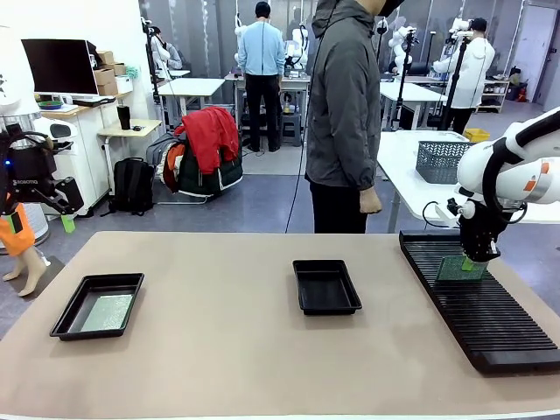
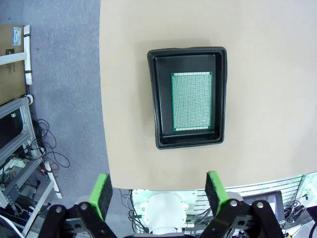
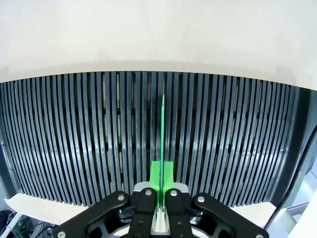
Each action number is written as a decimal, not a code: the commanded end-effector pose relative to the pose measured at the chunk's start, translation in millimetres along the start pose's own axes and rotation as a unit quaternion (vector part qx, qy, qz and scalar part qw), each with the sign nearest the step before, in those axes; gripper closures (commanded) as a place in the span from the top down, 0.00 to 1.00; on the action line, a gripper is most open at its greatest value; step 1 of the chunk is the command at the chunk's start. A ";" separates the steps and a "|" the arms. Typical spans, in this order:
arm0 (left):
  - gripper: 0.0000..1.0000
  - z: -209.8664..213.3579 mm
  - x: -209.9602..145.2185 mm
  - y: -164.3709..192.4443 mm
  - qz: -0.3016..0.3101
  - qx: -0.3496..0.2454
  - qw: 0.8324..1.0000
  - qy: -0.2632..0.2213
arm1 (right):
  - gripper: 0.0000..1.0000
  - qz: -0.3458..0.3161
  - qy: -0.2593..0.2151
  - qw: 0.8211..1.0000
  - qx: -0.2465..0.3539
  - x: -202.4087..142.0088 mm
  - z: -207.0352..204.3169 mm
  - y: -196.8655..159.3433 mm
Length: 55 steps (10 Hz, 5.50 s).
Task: Inspect and transfer BCBs to ESD trays.
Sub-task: Pick up the Blank PCB from the PCB Rack and place it in the right ESD tray.
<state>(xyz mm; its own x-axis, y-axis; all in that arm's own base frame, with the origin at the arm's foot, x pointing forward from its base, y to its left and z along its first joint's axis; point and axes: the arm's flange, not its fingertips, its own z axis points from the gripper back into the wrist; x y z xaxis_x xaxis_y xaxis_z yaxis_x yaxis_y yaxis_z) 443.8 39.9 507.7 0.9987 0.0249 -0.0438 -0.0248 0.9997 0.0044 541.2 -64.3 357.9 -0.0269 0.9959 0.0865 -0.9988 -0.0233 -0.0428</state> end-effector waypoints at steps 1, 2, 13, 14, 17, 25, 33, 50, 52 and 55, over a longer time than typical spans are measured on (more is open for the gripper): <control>1.00 -1.3 0.1 0.1 0.000 0.000 1.000 -0.002 | 0.00 0.002 0.000 1.000 -0.001 -0.1 -0.6 0.4; 1.00 -1.3 0.1 0.1 0.000 0.000 1.000 -0.002 | 0.00 0.002 0.000 1.000 -0.001 -0.1 -0.6 0.4; 1.00 -1.3 0.1 0.1 0.000 0.000 1.000 -0.002 | 0.03 -0.016 0.008 1.000 -0.004 7.3 34.6 6.1; 1.00 -1.3 0.1 0.1 0.000 0.000 1.000 -0.002 | 0.03 -0.022 0.013 1.000 -0.003 10.7 53.7 8.3; 1.00 -1.3 0.1 0.1 0.000 0.000 1.000 -0.002 | 0.03 -0.032 0.009 0.999 -0.018 18.7 136.1 19.0; 1.00 -1.3 0.1 0.1 0.000 0.000 1.000 -0.002 | 0.03 -0.092 0.026 0.994 -0.056 37.1 316.9 59.1; 1.00 -1.3 0.1 0.1 0.000 0.000 1.000 -0.002 | 0.03 -0.086 0.021 0.994 -0.063 34.2 330.8 65.6; 1.00 -1.3 0.1 0.1 0.000 0.000 1.000 -0.002 | 0.03 -0.556 -0.254 0.788 0.068 120.0 165.7 24.5; 1.00 -1.3 0.1 0.1 0.000 0.000 1.000 -0.002 | 0.03 -0.583 -0.284 0.754 0.107 144.4 120.5 19.1; 1.00 -1.3 0.1 0.1 0.000 0.000 1.000 -0.002 | 0.03 -0.605 -0.306 0.717 0.161 180.5 48.6 14.2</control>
<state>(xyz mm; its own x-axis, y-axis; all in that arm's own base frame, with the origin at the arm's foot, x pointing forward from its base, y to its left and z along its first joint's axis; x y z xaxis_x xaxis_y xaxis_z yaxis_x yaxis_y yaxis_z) 443.8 39.8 507.6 0.9987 0.0247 -0.0439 -0.0246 0.9997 0.0045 517.5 101.3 432.4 0.9536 0.1226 0.2748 -0.2749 0.7263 0.6300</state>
